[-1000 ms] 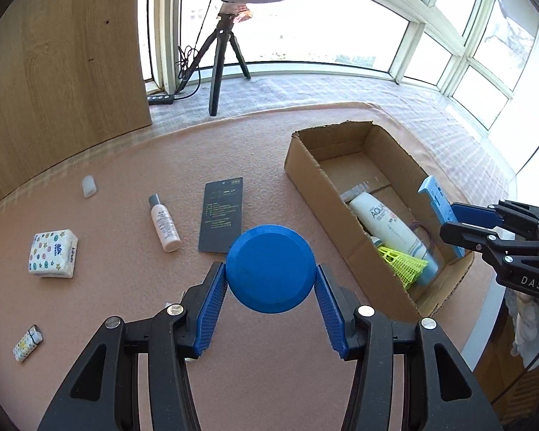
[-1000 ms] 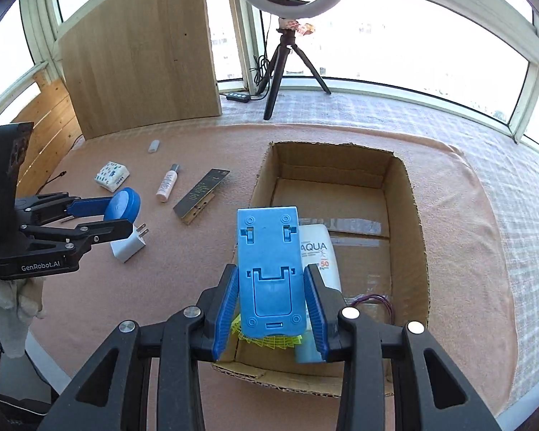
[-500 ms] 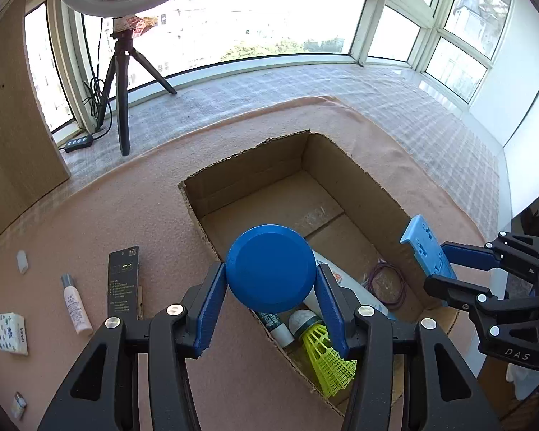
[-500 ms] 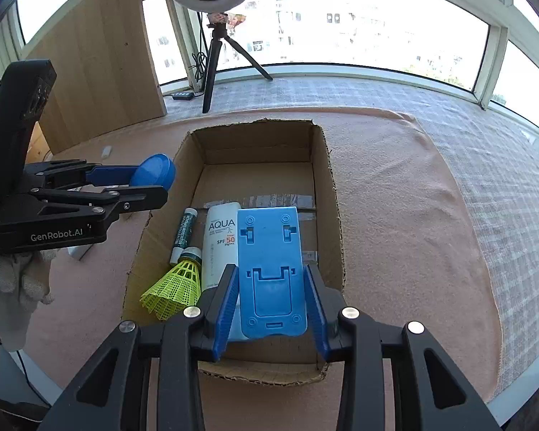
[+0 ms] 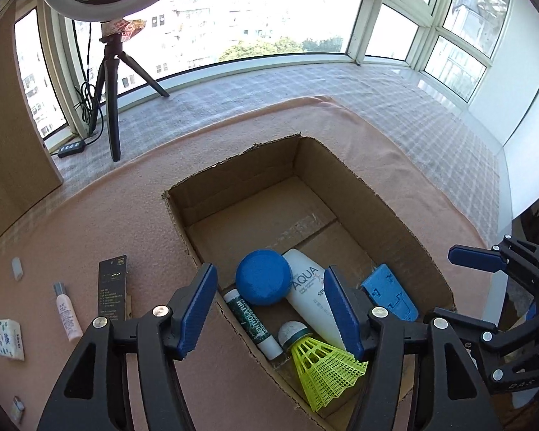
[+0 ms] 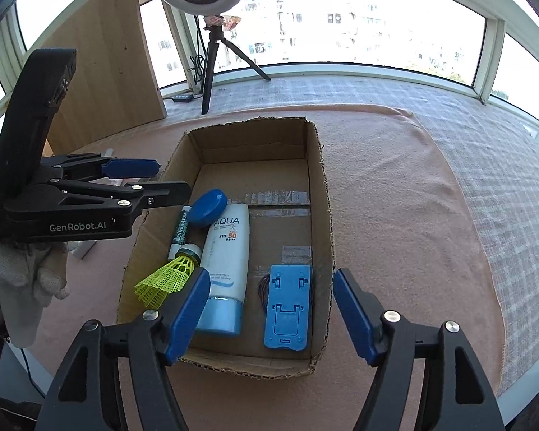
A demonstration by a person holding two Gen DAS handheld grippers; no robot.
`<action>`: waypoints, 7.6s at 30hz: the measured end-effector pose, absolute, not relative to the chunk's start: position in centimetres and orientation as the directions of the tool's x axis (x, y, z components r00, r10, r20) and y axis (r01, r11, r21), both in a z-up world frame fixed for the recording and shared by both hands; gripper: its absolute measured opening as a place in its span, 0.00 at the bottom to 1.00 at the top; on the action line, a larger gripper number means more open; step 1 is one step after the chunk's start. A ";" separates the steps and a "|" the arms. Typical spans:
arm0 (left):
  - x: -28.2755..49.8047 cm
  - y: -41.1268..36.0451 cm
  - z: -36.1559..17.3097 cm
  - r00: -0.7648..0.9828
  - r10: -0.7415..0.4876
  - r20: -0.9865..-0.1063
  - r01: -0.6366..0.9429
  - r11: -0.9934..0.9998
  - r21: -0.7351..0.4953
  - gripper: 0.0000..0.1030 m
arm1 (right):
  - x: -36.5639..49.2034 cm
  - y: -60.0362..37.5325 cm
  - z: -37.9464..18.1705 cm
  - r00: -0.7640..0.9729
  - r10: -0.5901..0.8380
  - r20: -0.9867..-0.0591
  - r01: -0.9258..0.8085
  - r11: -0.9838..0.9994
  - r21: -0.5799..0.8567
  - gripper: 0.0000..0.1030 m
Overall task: Organize objects
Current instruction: 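Carry the blue disc and phone stand into the box and open both grippers, then grasp the white charger plug with the left gripper while the right gripper also closes on it, then carry the white charger plug into the box and open both grippers, then grasp the white lotion bottle with the right gripper while the left gripper grasps the small white cube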
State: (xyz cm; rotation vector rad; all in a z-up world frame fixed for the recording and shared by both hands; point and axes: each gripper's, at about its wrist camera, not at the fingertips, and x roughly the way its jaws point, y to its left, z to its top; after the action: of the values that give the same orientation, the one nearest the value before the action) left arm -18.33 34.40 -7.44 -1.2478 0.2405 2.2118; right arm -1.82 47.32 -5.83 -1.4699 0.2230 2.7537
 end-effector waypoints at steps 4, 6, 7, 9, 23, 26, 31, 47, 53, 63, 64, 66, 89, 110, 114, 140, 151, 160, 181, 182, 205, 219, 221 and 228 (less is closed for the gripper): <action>-17.7 32.7 -6.9 -0.399 0.402 -0.824 -0.558 -0.820 -0.129 0.63 | -1.6 47.1 -5.7 -0.564 -0.067 -0.823 -0.088 -0.986 0.140 0.65; -17.4 31.5 -6.8 -0.402 0.399 -0.824 -0.546 -0.827 -0.134 0.63 | -1.6 46.8 -5.6 -0.570 -0.072 -0.819 -0.092 -0.984 0.151 0.65; -17.3 30.8 -6.8 -0.403 0.399 -0.824 -0.538 -0.831 -0.139 0.63 | -1.5 46.6 -5.5 -0.574 -0.079 -0.815 -0.094 -0.982 0.161 0.65; -17.1 29.3 -6.8 -0.405 0.401 -0.822 -0.525 -0.838 -0.150 0.63 | -1.4 46.3 -5.3 -0.585 -0.099 -0.805 -0.094 -0.978 0.188 0.65; -15.6 16.6 -8.5 -0.405 0.313 -0.859 -0.399 -0.906 -0.142 0.67 | -2.8 39.9 -3.9 -0.624 -0.185 -0.759 -0.030 -0.965 0.260 0.65; -15.5 14.5 -8.9 -0.400 0.286 -0.871 -0.376 -0.918 -0.128 0.67 | -3.5 37.8 -3.7 -0.619 -0.194 -0.761 -0.008 -0.967 0.254 0.65; -15.4 11.7 -9.9 -0.381 0.238 -0.893 -0.344 -0.933 -0.102 0.67 | -4.6 34.4 -3.9 -0.596 -0.221 -0.772 0.023 -0.966 0.259 0.65; -15.4 9.0 -13.1 -0.263 0.322 -0.910 -0.429 -0.883 -0.189 0.67 | -9.0 27.7 -8.4 -0.458 -0.363 -0.811 -0.024 -0.907 0.419 0.65; -15.5 9.5 -14.0 -0.239 0.338 -0.911 -0.458 -0.866 -0.201 0.67 | -10.4 27.0 -10.2 -0.407 -0.424 -0.809 -0.043 -0.876 0.480 0.63; -16.1 10.6 -15.2 -0.219 0.350 -0.911 -0.476 -0.853 -0.214 0.53 | -12.7 25.4 -12.8 -0.310 -0.492 -0.813 -0.057 -0.845 0.532 0.44; -16.2 10.7 -15.3 -0.215 0.350 -0.912 -0.478 -0.852 -0.214 0.51 | -12.8 25.2 -13.0 -0.301 -0.500 -0.812 -0.056 -0.841 0.538 0.43; -16.2 10.9 -15.4 -0.214 0.353 -0.911 -0.483 -0.848 -0.216 0.48 | -13.0 24.9 -13.4 -0.291 -0.512 -0.809 -0.057 -0.834 0.548 0.41; -15.4 12.5 -14.3 -0.261 0.381 -0.887 -0.463 -0.856 -0.231 0.38 | -13.4 24.8 -13.6 -0.274 -0.510 -0.815 -0.043 -0.840 0.541 0.20; -12.9 23.4 -6.9 -0.331 0.460 -0.824 -0.614 -0.768 -0.182 0.38 | -8.7 33.9 -6.0 -0.445 -0.417 -0.792 -0.067 -0.867 0.494 0.20; -12.6 26.8 -6.2 -0.317 0.482 -0.817 -0.645 -0.741 -0.187 0.38 | -7.5 36.6 -5.2 -0.468 -0.385 -0.795 -0.089 -0.875 0.476 0.20; -11.3 43.8 -10.4 -0.154 0.526 -0.836 -0.745 -0.618 -0.252 0.38 | -2.1 50.2 -8.0 -0.457 -0.255 -0.852 -0.258 -0.879 0.401 0.20; -11.3 44.3 -11.0 -0.127 0.517 -0.846 -0.747 -0.611 -0.261 0.41 | -1.8 51.1 -8.8 -0.463 -0.261 -0.847 -0.261 -0.873 0.412 0.22; -11.2 43.8 -10.7 -0.138 0.508 -0.850 -0.746 -0.618 -0.249 0.60 | -2.1 50.5 -8.3 -0.475 -0.214 -0.854 -0.265 -0.890 0.370 0.51; -11.8 34.9 -7.4 -0.228 0.510 -0.830 -0.682 -0.691 -0.238 0.60 | -3.3 48.5 -5.7 -0.550 -0.165 -0.819 -0.252 -0.902 0.351 0.51; -12.0 33.9 -7.2 -0.235 0.509 -0.828 -0.671 -0.701 -0.241 0.60 | -3.5 48.1 -5.5 -0.554 -0.166 -0.816 -0.243 -0.905 0.350 0.51; -23.7 9.4 -4.8 -0.463 0.298 -0.835 -0.279 -0.943 -0.183 0.60 | -13.9 34.0 -1.4 -0.573 -0.257 -0.778 0.037 -0.957 0.289 0.51; -34.4 2.8 -9.7 -0.420 0.249 -0.873 -0.097 -0.968 -0.229 0.60 | -21.3 27.8 -6.3 -0.450 -0.353 -0.820 0.096 -0.932 0.349 0.51; -35.8 2.7 -10.8 -0.411 0.242 -0.879 -0.080 -0.970 -0.230 0.60 | -22.0 27.2 -7.3 -0.430 -0.358 -0.829 0.095 -0.931 0.353 0.51; -39.2 2.9 -15.1 -0.350 0.197 -0.916 -0.040 -0.980 -0.196 0.60 | -24.1 25.3 -10.4 -0.377 -0.351 -0.857 0.097 -0.935 0.341 0.51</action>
State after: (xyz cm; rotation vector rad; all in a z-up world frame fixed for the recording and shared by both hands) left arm -39.17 2.92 -15.10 -1.6990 -0.2082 2.4593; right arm -24.05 25.29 -10.39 -1.8649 0.4051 2.8319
